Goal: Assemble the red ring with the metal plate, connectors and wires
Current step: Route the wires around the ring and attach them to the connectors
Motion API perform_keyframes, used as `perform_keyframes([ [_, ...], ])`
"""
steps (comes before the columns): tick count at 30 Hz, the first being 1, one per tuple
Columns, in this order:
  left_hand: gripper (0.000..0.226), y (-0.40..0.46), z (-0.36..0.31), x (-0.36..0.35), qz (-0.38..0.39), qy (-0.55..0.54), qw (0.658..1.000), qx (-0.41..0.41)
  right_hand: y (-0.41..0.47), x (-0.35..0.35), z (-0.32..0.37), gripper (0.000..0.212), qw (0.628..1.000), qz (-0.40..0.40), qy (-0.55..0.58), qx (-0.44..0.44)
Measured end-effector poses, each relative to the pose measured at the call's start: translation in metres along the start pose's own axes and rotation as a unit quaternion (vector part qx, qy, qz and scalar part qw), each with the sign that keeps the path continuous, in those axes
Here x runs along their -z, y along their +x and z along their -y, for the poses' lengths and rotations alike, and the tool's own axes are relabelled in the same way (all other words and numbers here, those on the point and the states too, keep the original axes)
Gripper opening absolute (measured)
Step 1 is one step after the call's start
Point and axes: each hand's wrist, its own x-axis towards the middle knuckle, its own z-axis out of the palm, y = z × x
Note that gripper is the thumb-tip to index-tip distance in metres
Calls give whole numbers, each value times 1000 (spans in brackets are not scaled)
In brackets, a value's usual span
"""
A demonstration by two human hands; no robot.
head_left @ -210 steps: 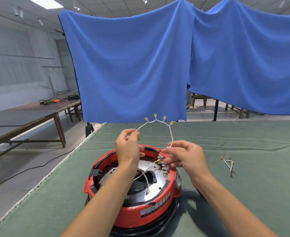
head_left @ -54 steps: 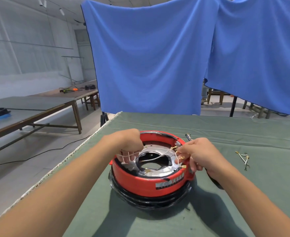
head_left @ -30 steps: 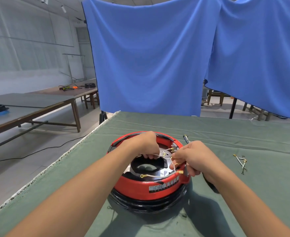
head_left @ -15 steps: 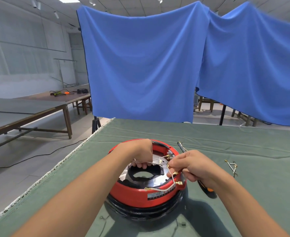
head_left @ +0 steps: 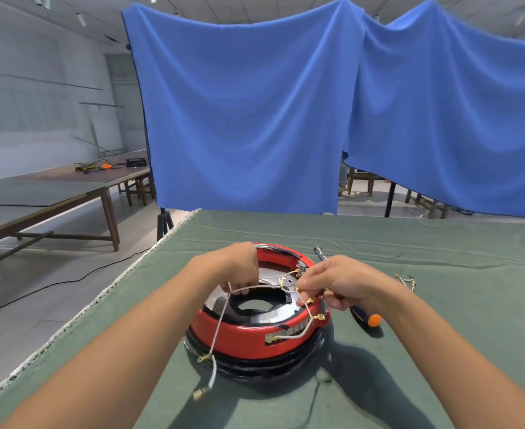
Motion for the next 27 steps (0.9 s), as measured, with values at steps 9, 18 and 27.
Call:
perform_keyframes([
  [9,7,-6,-2,2,-175,102,978,-54,9,-15,34,17,996,-20,-7,-86],
  [18,13,-4,2,3,-158,27,983,-86,27,-38,38,21,984,-79,-6,-159],
  [27,40,2,8,-9,-45,-87,993,-62,41,-57,44,10,942,-223,-236,-86],
])
